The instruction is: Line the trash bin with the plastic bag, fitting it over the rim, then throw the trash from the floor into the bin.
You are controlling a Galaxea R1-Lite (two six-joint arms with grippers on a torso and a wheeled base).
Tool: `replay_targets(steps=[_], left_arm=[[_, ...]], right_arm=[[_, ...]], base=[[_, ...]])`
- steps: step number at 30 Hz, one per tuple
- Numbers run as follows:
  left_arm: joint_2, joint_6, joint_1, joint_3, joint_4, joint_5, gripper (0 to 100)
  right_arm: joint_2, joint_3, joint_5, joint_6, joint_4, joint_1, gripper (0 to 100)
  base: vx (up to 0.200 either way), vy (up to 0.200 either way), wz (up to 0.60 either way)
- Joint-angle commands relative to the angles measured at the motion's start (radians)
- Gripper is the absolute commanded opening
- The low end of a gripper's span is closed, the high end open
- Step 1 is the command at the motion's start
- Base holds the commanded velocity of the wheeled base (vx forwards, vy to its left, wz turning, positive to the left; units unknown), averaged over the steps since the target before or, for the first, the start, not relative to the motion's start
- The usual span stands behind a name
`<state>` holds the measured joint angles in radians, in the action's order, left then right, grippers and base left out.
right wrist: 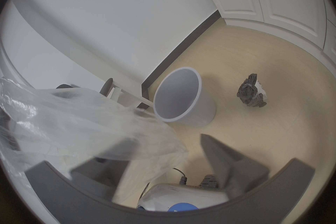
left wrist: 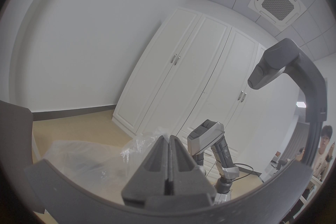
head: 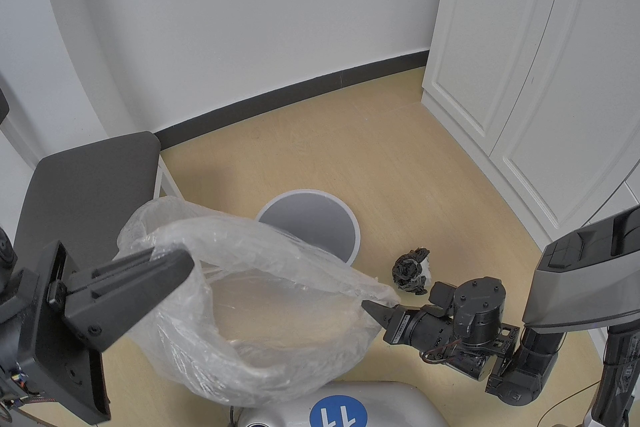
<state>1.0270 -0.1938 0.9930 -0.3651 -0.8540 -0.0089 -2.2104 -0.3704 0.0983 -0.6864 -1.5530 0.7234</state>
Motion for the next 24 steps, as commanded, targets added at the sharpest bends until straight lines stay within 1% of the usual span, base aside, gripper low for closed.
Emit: replay_targets(steps=[1,8,11,13,15,18,19,20,21,23,24], left_arm=[[-0.002,-0.001,0.001,0.002,0.000,0.000,0],[0.013,-0.004,-0.010,0.003,0.003,0.000,0],[0.028,-0.016,-0.020,0.002,0.006,0.000,0],[0.034,-0.033,-0.042,0.000,0.010,-0.002,0],[0.048,-0.036,-0.071,0.000,0.015,-0.003,0],[0.093,-0.032,-0.131,0.008,0.018,0.000,0],[0.097,-0.032,-0.135,0.008,0.018,0.000,0],[0.134,-0.029,-0.163,0.009,0.018,0.001,0],[0.140,-0.029,-0.166,0.009,0.018,0.001,0],[0.188,-0.029,-0.194,0.009,0.015,0.006,0],[0.205,-0.029,-0.206,0.009,0.012,0.007,0]], right_arm=[[0.000,-0.007,0.001,-0.001,-0.018,-0.002,0],[0.034,-0.007,0.008,0.005,-0.018,-0.015,0],[0.086,-0.013,0.012,0.014,-0.018,-0.027,0],[0.136,-0.012,0.023,0.022,-0.018,-0.038,0],[0.183,-0.008,0.024,0.048,-0.018,-0.053,0],[0.262,0.004,0.024,0.113,-0.018,-0.084,0],[0.271,0.005,0.024,0.120,-0.018,-0.085,0],[0.319,0.021,0.024,0.153,-0.010,-0.098,0],[0.333,0.021,0.024,0.162,0.004,-0.099,0],[0.419,0.015,0.026,0.191,0.113,-0.102,0],[0.474,0.004,0.029,0.194,0.194,-0.102,0]], base=[[0.000,0.000,0.00],[0.000,0.000,0.00],[0.000,0.000,0.00],[0.000,0.000,0.00],[0.000,0.000,0.00],[0.000,0.000,0.00],[0.000,0.000,0.00],[0.000,0.000,0.00],[0.000,0.000,0.00],[0.000,0.000,0.00],[0.000,0.000,0.00]])
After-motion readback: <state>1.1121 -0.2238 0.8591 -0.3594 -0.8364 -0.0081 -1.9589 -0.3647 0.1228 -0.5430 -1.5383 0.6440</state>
